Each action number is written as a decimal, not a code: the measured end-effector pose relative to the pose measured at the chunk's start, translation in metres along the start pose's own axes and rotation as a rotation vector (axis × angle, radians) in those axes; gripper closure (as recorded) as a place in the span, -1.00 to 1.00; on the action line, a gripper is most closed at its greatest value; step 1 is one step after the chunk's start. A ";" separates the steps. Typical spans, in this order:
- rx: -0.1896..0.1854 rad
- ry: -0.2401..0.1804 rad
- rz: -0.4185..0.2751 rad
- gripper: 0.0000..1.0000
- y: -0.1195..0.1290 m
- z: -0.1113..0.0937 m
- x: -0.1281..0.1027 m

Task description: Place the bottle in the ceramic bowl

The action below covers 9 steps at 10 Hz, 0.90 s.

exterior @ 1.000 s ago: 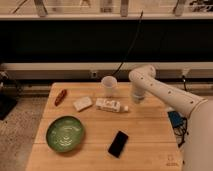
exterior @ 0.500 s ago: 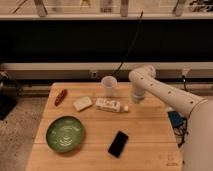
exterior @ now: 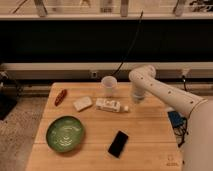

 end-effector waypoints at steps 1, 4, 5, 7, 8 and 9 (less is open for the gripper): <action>0.000 0.001 0.001 0.56 0.000 0.000 0.000; 0.001 0.000 0.012 0.66 0.000 0.000 0.001; 0.001 0.001 0.020 0.66 0.001 0.000 0.001; 0.004 0.002 0.025 0.56 0.000 0.000 0.000; 0.006 0.002 0.023 0.41 0.000 -0.001 -0.001; 0.012 0.006 0.014 0.20 0.001 -0.004 -0.002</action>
